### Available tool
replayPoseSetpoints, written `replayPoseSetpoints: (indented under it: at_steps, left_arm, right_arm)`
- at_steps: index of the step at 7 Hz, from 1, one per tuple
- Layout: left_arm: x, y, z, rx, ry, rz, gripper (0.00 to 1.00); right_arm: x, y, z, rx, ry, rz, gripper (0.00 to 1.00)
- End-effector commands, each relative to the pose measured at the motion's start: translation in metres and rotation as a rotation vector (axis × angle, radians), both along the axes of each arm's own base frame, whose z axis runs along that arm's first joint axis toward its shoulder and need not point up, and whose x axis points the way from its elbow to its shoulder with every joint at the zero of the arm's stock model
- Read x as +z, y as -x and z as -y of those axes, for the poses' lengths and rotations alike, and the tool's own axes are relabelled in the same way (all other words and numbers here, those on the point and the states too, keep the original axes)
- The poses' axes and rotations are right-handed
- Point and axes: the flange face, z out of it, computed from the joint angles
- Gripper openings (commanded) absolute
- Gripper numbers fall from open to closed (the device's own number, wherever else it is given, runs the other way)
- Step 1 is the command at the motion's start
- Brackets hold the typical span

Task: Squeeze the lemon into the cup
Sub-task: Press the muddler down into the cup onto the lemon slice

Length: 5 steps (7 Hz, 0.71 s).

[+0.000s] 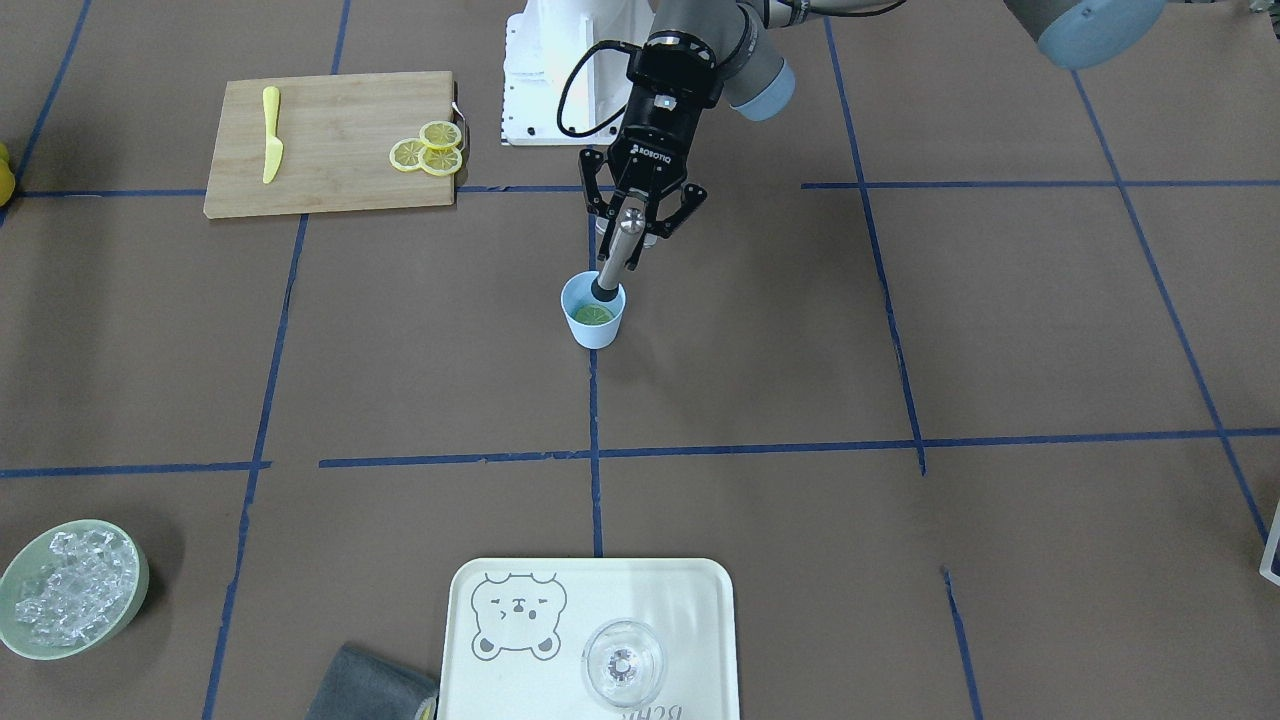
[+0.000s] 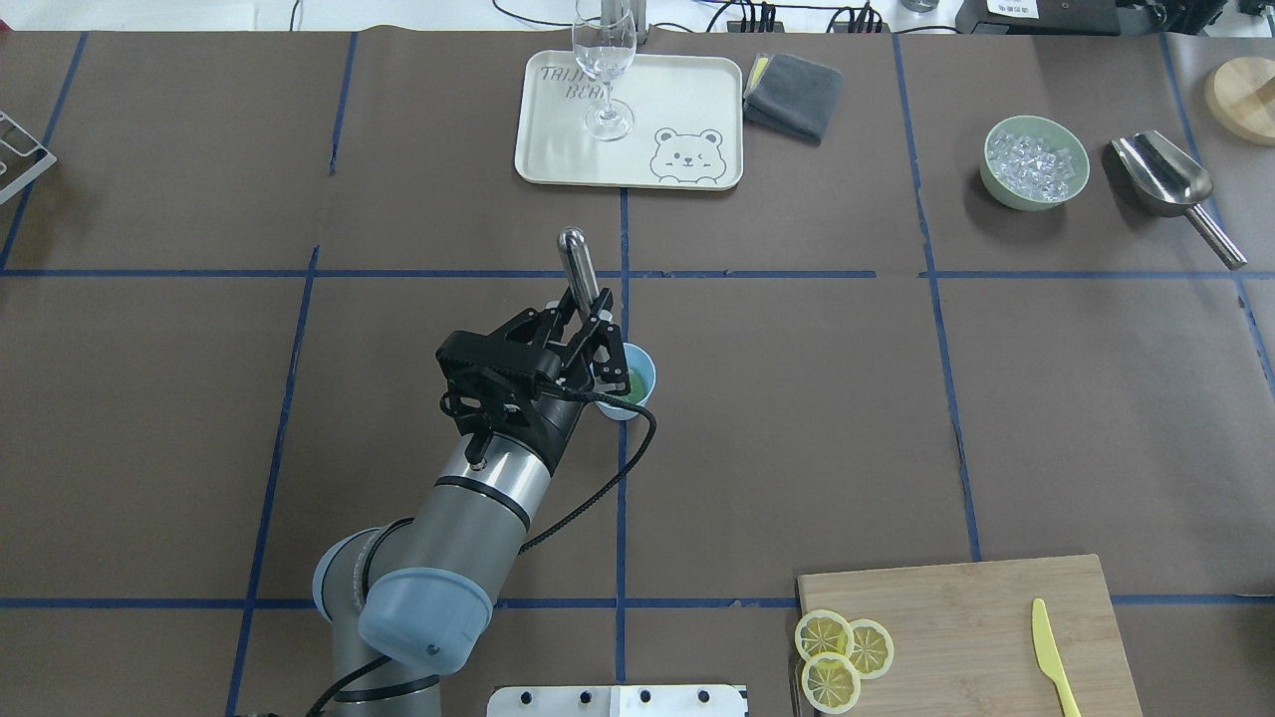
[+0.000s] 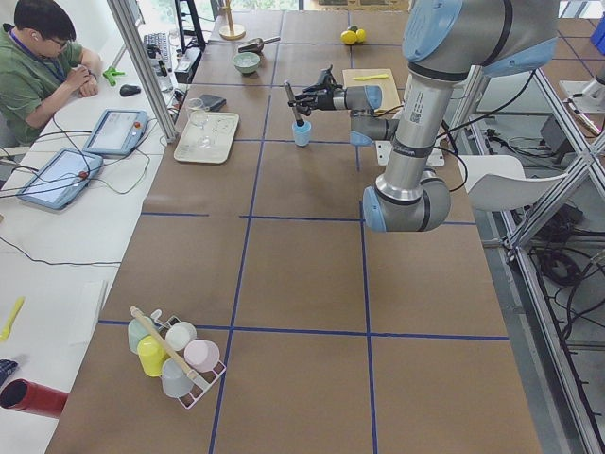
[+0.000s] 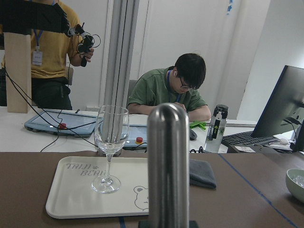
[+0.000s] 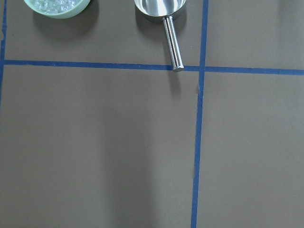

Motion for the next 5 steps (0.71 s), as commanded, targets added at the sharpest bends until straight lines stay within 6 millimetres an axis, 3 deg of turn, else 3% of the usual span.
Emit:
replayPoseSetpoints:
  at_steps: [1,5]
  left_arm:
    - [0.008,-0.013,-0.005,0.011,0.004,0.011,0.00]
    - [0.011,-0.024,-0.002,-0.008,0.009,0.026,0.00]
  right_arm:
    - [-0.001,0.000,0.000,0.000,-0.001,0.001,1.00]
    - [-0.001,0.000,0.000,0.001,-0.002,0.001,1.00]
